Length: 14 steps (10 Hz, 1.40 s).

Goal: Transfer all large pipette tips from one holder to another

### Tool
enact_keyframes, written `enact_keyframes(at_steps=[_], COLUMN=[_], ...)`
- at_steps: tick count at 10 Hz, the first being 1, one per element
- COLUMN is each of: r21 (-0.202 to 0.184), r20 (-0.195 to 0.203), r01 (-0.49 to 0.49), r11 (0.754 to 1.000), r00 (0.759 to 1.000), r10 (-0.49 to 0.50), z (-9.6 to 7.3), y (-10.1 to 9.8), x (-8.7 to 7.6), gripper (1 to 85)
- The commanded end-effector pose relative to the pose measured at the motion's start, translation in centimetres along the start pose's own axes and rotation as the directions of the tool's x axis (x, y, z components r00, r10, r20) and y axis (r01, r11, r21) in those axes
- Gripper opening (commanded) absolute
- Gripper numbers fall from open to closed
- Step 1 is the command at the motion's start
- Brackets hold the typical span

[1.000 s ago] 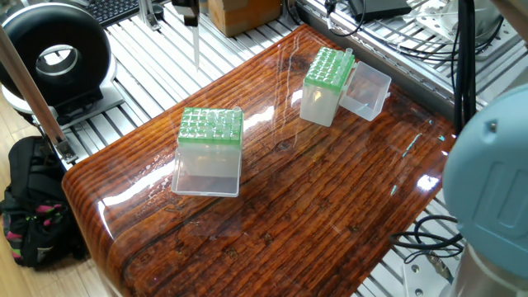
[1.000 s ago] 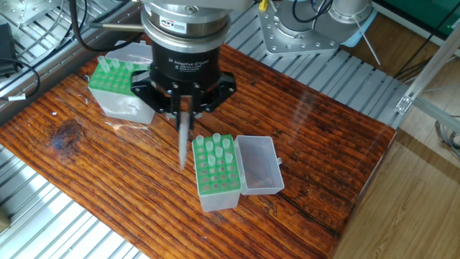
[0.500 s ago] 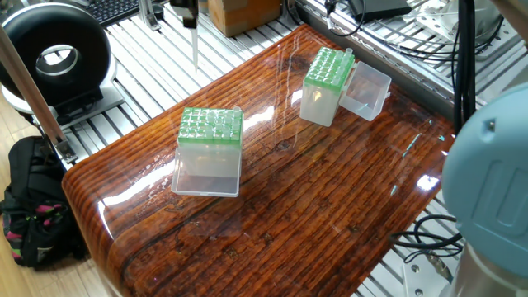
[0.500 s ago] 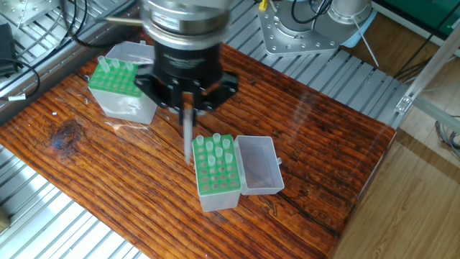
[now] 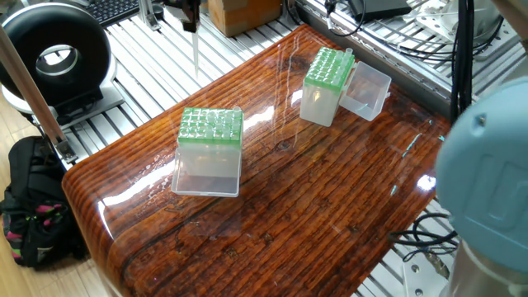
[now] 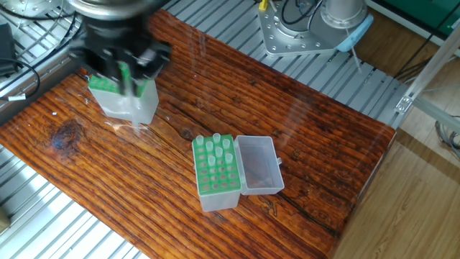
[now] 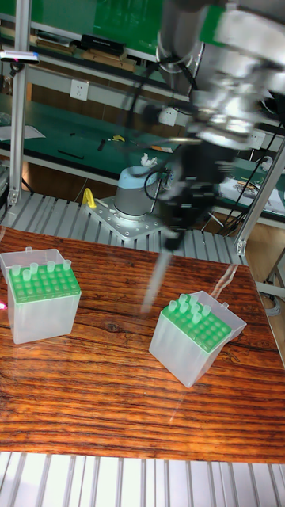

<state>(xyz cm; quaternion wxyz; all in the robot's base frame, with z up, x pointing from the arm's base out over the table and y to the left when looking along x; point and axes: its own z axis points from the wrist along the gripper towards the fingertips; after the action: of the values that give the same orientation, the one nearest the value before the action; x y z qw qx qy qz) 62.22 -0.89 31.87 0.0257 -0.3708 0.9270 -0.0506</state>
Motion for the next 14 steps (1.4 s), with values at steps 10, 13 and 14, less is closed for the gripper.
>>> enact_keyframes(at_steps=[10, 13, 14], r21=[-0.089, -0.071, -0.068], r20=[0.016, -0.024, -0.019], r01=[-0.139, -0.077, -0.063], r11=[0.986, 0.995, 0.996], r00=[0.990, 0.997, 0.998], r10=[0.141, 0.075, 0.062], z=[1.9, 1.1, 1.4], y=[0.1, -1.5, -2.1], x=[5.4, 10.9, 12.2], gripper=[13.0, 13.0, 13.0])
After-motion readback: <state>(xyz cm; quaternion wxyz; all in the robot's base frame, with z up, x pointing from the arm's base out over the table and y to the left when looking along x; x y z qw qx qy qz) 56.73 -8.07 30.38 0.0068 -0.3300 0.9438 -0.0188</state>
